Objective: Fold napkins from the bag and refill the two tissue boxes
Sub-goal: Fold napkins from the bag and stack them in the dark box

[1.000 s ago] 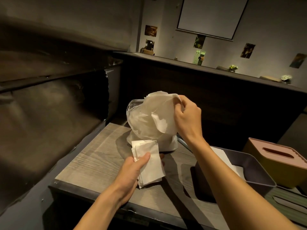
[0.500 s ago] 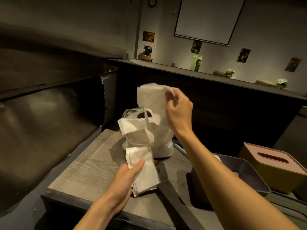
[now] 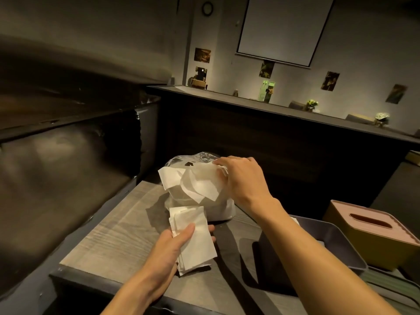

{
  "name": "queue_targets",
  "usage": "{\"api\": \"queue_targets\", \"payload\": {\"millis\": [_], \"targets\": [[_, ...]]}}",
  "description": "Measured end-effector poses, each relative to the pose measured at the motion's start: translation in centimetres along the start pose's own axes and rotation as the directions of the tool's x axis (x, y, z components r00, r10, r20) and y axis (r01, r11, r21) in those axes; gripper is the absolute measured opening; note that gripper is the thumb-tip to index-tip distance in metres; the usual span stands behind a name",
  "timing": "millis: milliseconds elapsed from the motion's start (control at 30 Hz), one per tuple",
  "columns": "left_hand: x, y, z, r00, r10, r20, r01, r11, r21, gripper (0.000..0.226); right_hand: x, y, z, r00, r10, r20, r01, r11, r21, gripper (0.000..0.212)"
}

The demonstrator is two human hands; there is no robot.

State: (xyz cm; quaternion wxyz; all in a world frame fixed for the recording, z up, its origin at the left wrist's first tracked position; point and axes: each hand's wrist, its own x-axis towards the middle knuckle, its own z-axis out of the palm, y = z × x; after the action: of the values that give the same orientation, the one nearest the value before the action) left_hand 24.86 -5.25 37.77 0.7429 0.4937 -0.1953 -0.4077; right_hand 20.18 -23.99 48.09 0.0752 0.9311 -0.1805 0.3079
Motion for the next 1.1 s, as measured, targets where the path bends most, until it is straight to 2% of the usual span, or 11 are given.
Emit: {"api": "queue_targets", "payload": {"millis": [133,233,267,333,400,467,533,567,667,800,1100], "targets": [[-0.1,0.2,0.2,1.000,-0.013,-0.014,0.013,1.000,0.000,0.032,0.6,0.0,-0.9,0.969,0.092,-0.231,-0.070,0.992,0.102,0.027],[0.0,0.1,0.0,0.999,-0.021,-0.035,0.022,0.999,0.025,0.028,0.6,-0.1,-2.3,0.911,0.311,-0.271,-0.140,0.852,0.505,0.023],[-0.1,0.2,0.0,0.999,-0.021,-0.037,0.022,0.999,0.024,0.027,0.3,-0.4,-2.9,0.888,0.393,-0.239,-0.148,0.735,0.662,0.021],[-0.3,0.3,0.2,0.999,-0.014,-0.035,0.014,1.000,0.012,0.026,-0.9,-1.0,-4.1,0.860,0.509,-0.032,-0.178,0.358,0.917,0.018],[-0.5,0.5,0.3,0.999,-0.011,-0.048,0.011,1.000,-0.001,0.023,-2.9,-1.7,-5.0,0.884,0.406,0.231,-0.234,-0.043,0.971,0.019],[-0.5,0.6,0.2,0.999,-0.025,-0.045,0.024,0.999,-0.028,0.022,-5.6,-2.9,-5.0,0.869,0.253,0.424,-0.368,-0.242,0.898,0.024],[-0.1,0.5,0.0,0.995,-0.052,-0.084,0.046,0.996,-0.077,0.026,-8.0,-4.3,-3.4,0.792,0.182,0.582,-0.513,-0.317,0.798,0.028],[0.2,0.3,-0.3,0.992,-0.062,-0.110,0.051,0.993,-0.103,0.026,-9.0,-4.9,-2.2,0.741,0.188,0.645,-0.582,-0.300,0.756,0.030],[0.4,-0.1,-0.7,0.988,-0.128,-0.083,0.113,0.979,-0.169,0.034,-11.1,-5.8,1.9,0.660,0.389,0.643,-0.691,-0.022,0.723,0.033],[0.3,0.0,-1.1,0.988,-0.151,-0.032,0.144,0.975,-0.170,0.041,-12.5,-6.1,3.8,0.797,0.498,0.342,-0.542,0.337,0.770,0.024],[1.0,-0.3,-1.6,0.991,-0.130,0.036,0.135,0.955,-0.266,0.046,-13.7,-5.4,3.9,0.837,0.541,0.084,-0.348,0.409,0.844,0.036]]}}
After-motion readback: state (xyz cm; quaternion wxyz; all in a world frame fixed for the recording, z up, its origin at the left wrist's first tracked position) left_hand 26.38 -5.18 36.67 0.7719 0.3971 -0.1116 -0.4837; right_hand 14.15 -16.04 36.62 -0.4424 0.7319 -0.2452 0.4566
